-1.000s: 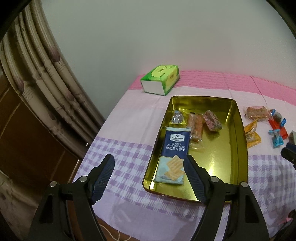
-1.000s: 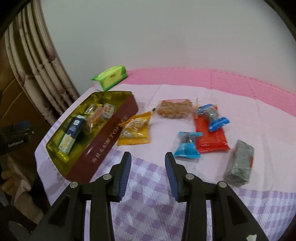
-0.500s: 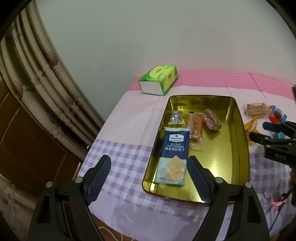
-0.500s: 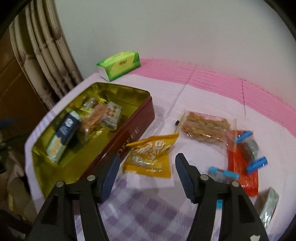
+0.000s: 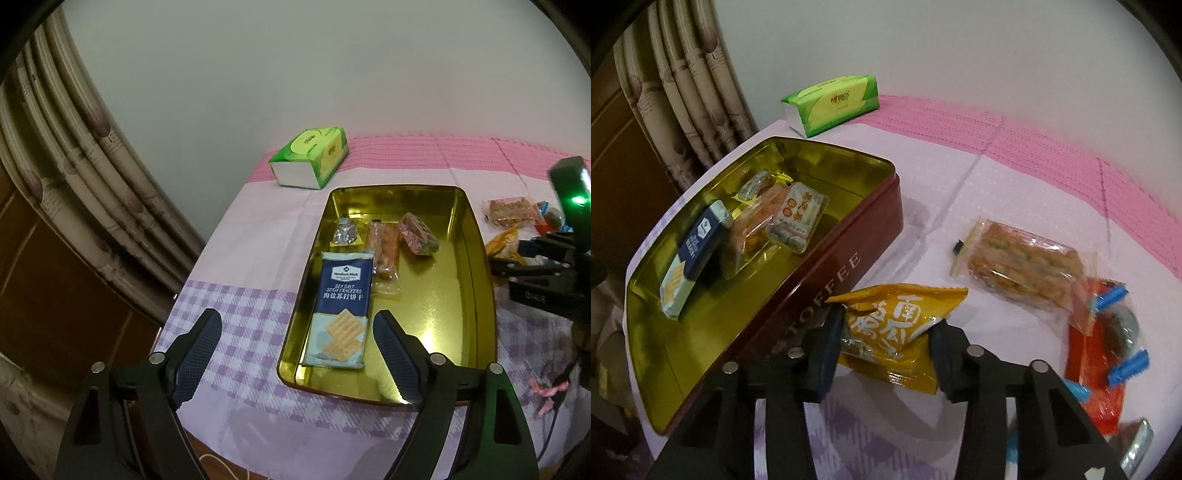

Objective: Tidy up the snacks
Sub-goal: 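Grasp the blue-wrapped candy with the left gripper while the right holds the yellow bag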

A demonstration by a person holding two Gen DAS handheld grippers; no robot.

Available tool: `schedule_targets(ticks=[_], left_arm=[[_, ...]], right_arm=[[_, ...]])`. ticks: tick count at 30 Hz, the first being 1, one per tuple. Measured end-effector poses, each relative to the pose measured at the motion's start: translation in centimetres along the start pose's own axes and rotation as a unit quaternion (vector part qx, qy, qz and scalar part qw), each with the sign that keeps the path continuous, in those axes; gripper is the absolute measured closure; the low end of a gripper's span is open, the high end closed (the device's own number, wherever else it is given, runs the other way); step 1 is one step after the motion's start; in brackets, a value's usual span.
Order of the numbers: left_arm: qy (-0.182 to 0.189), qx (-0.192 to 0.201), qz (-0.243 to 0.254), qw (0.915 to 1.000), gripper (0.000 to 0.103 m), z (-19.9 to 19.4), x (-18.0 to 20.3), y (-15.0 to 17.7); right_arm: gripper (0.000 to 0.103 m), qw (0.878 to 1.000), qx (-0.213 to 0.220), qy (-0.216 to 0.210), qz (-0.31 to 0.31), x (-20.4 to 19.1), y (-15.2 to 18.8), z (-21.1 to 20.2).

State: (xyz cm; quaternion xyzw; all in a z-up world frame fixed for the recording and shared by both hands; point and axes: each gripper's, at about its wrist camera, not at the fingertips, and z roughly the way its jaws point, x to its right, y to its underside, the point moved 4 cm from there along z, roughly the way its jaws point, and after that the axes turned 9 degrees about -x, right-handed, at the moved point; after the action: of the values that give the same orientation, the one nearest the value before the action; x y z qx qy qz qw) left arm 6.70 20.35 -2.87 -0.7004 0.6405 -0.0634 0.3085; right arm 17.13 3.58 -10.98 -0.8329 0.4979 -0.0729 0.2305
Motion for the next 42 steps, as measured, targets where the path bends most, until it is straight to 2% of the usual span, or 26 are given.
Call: schedule_targets(ticks=[6, 11, 17, 21, 26, 29, 35, 37, 39, 42], left_arm=[[-0.004, 0.009, 0.002, 1.0000, 0.019, -0.3, 0.2, 0.1], [-0.003, 0.020, 0.005, 0.9998, 0.019, -1.2, 0.4, 0.3], [-0.016, 0.050, 0.038, 0.9979, 0.019, -2.6, 2.0, 0.6], [0.004, 0.067, 0.068, 0.9954, 0.019, -3.8, 3.6, 0.8], [0.058, 0.067, 0.121, 0.9887, 0.019, -5.5, 7.0, 1.3], [0.089, 0.067, 0.156, 0.9815, 0.019, -6.6, 9.5, 1.4], [0.180, 0.074, 0.226, 0.9545, 0.019, -8.8, 15.6, 0.0], [0.199, 0.062, 0.242, 0.9477, 0.019, -8.5, 17.8, -1.0], [0.206, 0.045, 0.244, 0.9465, 0.019, -7.5, 19.2, -1.9], [0.240, -0.008, 0.222, 0.9451, 0.019, -5.2, 21.4, -3.6]], right_arm=[[0.064, 0.998, 0.053, -0.004, 0.036, 1.1, 4.5, -6.9], [0.064, 0.990, 0.077, 0.054, 0.109, 6.4, 9.7, -11.7], [0.064, 0.966, 0.069, 0.144, 0.201, 14.8, 16.9, -14.4], [0.064, 0.952, 0.069, 0.170, 0.246, 18.1, 21.0, -15.2], [0.064, 0.940, 0.069, 0.186, 0.276, 20.4, 24.4, -15.3], [0.064, 0.935, 0.079, 0.175, 0.298, 21.1, 25.3, -15.3], [0.063, 0.934, 0.091, 0.155, 0.310, 22.1, 26.5, -15.6], [0.063, 0.933, 0.098, 0.147, 0.315, 22.3, 26.7, -15.6], [0.063, 0.932, 0.101, 0.139, 0.319, 22.3, 26.8, -15.7], [0.063, 0.934, 0.102, 0.130, 0.318, 22.4, 26.8, -15.6]])
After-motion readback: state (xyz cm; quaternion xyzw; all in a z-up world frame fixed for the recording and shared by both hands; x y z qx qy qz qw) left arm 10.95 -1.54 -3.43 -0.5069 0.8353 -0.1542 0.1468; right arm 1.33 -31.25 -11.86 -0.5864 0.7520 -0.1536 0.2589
